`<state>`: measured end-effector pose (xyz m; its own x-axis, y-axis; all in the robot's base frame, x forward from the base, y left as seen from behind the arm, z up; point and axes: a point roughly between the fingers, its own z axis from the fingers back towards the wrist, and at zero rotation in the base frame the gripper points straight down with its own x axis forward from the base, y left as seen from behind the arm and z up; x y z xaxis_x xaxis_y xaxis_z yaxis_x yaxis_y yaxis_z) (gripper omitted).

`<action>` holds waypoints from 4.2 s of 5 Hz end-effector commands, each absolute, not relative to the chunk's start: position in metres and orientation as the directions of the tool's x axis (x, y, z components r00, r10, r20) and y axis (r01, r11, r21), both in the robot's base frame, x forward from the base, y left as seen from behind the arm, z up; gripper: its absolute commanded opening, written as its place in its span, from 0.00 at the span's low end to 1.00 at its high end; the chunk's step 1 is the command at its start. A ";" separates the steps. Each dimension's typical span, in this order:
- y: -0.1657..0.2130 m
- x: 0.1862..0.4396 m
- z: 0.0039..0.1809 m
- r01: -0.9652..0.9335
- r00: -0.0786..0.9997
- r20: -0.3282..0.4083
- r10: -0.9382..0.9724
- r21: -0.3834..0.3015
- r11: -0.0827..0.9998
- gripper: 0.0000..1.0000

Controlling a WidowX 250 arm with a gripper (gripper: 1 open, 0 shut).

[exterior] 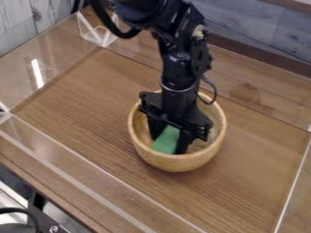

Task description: Move green stick from inside the wooden bowl to the table next to it

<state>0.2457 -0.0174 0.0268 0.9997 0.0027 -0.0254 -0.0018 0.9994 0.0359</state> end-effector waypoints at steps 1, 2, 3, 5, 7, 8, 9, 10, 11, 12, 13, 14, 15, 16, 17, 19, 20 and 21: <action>-0.015 0.255 0.041 -0.011 1.000 0.023 0.011 0.024 1.000 0.00; -0.013 0.255 0.043 -0.017 1.000 0.023 0.017 0.017 1.000 0.00; -0.012 0.256 0.045 -0.022 1.000 0.022 0.022 0.010 1.000 0.00; -0.010 0.256 0.049 -0.033 0.999 0.020 0.033 -0.003 0.999 0.00; -0.008 0.258 0.052 -0.043 0.999 0.019 0.043 -0.016 0.999 0.00; -0.007 0.258 0.054 -0.047 0.999 0.019 0.048 -0.021 0.999 0.00; -0.006 0.259 0.056 -0.053 0.998 0.020 0.054 -0.028 0.998 0.00; -0.005 0.260 0.059 -0.059 0.998 0.020 0.059 -0.034 0.998 0.00; -0.004 0.261 0.061 -0.065 0.998 0.020 0.066 -0.040 0.997 0.00; -0.001 0.262 0.068 -0.077 0.997 0.026 0.079 -0.051 0.996 0.00; 0.006 0.264 0.081 -0.095 0.994 0.047 0.098 -0.064 0.993 0.00; 0.019 0.265 0.093 -0.116 0.990 0.069 0.120 -0.072 0.991 0.00; 0.053 0.263 0.101 -0.150 0.984 0.086 0.156 -0.068 0.986 0.00; 0.037 0.262 0.098 -0.131 0.986 0.091 0.137 -0.070 0.989 0.00; 0.032 0.261 0.096 -0.124 0.987 0.097 0.130 -0.064 0.990 0.00; 0.033 0.257 0.099 -0.131 0.985 0.102 0.137 -0.065 0.989 0.00; 0.035 0.255 0.100 -0.134 0.985 0.104 0.140 -0.064 0.989 0.00; 0.034 0.253 0.101 -0.136 0.984 0.106 0.142 -0.064 0.989 0.00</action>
